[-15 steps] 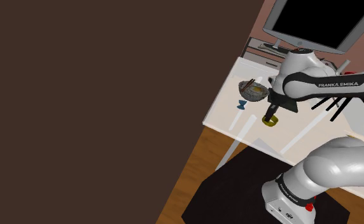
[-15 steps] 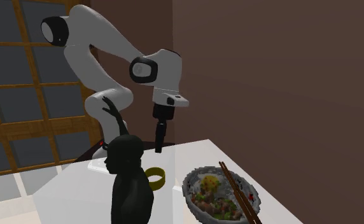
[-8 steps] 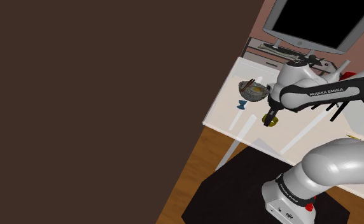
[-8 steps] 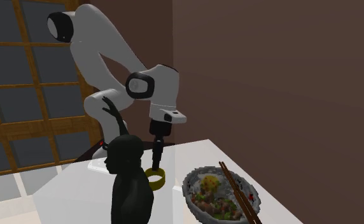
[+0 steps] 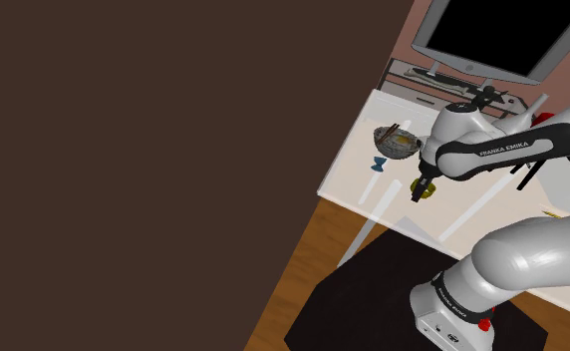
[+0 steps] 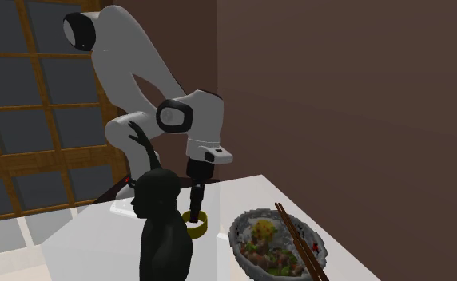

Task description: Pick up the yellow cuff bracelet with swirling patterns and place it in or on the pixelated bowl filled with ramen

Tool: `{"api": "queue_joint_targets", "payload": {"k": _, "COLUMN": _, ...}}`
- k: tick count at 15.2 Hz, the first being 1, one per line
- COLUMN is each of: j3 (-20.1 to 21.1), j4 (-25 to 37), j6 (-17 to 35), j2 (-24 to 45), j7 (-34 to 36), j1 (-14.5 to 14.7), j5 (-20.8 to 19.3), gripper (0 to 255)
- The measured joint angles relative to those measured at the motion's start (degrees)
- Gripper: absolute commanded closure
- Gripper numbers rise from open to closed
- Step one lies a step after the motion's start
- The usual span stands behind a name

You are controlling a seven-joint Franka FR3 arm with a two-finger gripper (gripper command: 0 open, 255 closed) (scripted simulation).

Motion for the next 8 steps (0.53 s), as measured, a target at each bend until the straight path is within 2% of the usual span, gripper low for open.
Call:
{"api": "queue_joint_targets", "payload": {"k": 2, "j3": 0.0, "j4": 0.0, "j6": 0.0, "j2": 0.0, "j7": 0.0, "j1": 0.0, "j5": 0.0, "gripper": 0}}
{"api": "queue_joint_targets", "payload": {"k": 3, "j3": 0.0, "j4": 0.0, "j6": 0.0, "j2": 0.0, "j7": 0.0, "j1": 0.0, "j5": 0.0, "gripper": 255}}
{"api": "queue_joint_targets", "payload": {"k": 8, "j3": 0.0, "j4": 0.0, "j6": 0.0, "j2": 0.0, "j7": 0.0, "j1": 0.0, "j5": 0.0, "gripper": 255}}
